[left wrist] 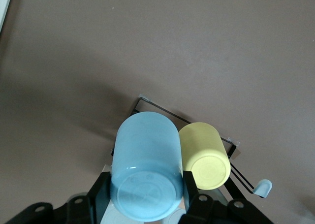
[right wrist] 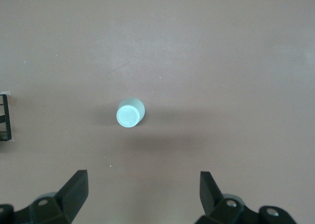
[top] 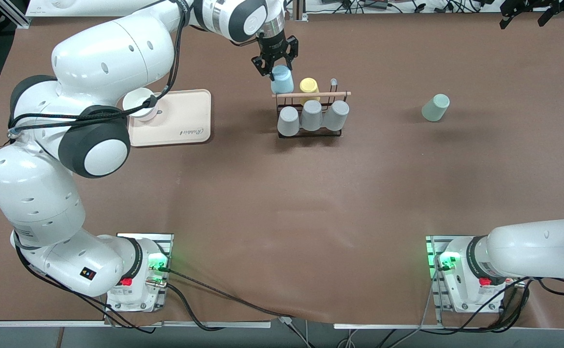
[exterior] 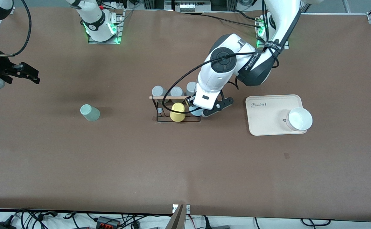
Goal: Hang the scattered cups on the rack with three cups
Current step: 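Carry the blue cup to the rack beside the yellow cup, then hang the blue cup on the rack and open the left gripper, then withdraw the left gripper while the right gripper reaches the green cup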
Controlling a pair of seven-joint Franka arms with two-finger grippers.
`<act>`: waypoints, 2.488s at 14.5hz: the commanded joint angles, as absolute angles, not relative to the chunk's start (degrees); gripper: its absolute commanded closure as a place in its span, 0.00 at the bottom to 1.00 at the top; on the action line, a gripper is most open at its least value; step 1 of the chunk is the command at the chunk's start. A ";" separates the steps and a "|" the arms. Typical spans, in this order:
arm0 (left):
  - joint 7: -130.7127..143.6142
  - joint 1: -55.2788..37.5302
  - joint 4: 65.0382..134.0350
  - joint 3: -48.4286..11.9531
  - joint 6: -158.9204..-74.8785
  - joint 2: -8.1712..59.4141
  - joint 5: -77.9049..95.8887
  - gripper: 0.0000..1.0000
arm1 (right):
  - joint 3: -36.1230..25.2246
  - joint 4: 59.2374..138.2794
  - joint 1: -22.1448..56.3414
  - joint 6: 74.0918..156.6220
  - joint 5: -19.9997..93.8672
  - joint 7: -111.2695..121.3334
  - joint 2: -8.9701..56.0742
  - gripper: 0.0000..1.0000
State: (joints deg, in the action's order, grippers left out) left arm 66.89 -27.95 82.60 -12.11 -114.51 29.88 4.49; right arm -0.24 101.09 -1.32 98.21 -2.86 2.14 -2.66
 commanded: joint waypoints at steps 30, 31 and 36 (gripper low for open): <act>60.58 -12.49 83.49 -10.99 -108.38 22.95 -6.68 0.00 | -0.09 99.93 -0.10 97.21 -3.34 2.11 4.64 0.00; 58.56 -10.74 83.93 -11.07 -106.63 21.55 -6.68 0.00 | -0.09 99.76 0.78 97.12 -3.43 2.20 6.49 0.00; 37.41 -0.72 90.50 -12.04 -103.80 11.10 -6.15 0.00 | -0.09 100.02 3.07 97.91 -4.04 2.11 14.22 0.00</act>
